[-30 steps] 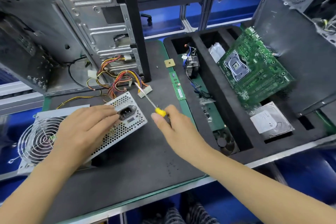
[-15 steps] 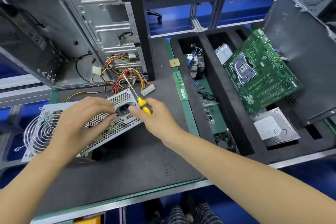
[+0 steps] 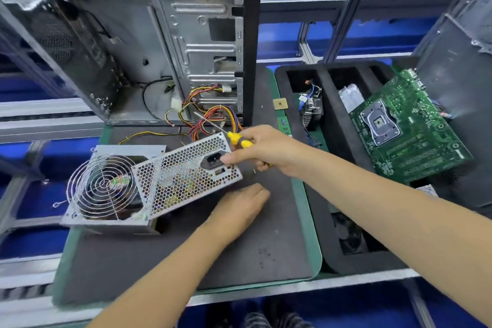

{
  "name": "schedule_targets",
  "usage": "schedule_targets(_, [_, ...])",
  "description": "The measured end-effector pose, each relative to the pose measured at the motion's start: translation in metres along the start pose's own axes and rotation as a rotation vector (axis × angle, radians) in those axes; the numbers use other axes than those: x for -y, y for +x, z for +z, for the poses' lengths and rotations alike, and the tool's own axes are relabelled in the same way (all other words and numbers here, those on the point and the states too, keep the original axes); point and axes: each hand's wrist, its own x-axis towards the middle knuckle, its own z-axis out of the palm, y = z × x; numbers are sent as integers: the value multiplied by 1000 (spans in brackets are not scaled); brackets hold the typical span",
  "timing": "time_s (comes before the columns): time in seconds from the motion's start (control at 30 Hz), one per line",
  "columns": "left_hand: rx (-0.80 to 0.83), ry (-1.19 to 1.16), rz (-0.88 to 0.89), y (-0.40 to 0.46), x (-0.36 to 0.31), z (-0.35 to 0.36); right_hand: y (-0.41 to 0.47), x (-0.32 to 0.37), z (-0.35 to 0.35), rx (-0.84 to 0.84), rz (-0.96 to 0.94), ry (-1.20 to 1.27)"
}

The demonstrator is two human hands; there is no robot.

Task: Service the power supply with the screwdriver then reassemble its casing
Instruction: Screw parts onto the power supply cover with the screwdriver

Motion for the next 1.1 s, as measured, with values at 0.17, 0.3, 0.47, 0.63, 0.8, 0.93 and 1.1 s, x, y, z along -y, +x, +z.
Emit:
schedule_targets(0.17, [-14, -31, -181, 7, 16, 16, 1, -9, 2, -16, -1, 47])
schedule_targets(0.3, [-100, -15, -50, -1, 6, -5, 1, -11, 2, -12, -3, 69])
schedule_targets(0.47, [-224, 69, 234, -15, -8, -43, 2, -14, -1, 92, -30, 97])
schedule_targets(0.63, [-474, -70, 68, -29, -11, -89, -3, -28, -3, 164, -87, 119])
schedule_targets(0.8, [-289, 36, -347, -27, 18, -114, -15, -54, -16, 101, -100, 287])
schedule_targets(0.93, [-223, -26, -515, -28, 16, -112, -30, -92, -49, -256, 7, 114])
schedule_targets(1.1, [-274, 142, -452, -47, -5, -84, -53, -139, -105, -502, 42, -288])
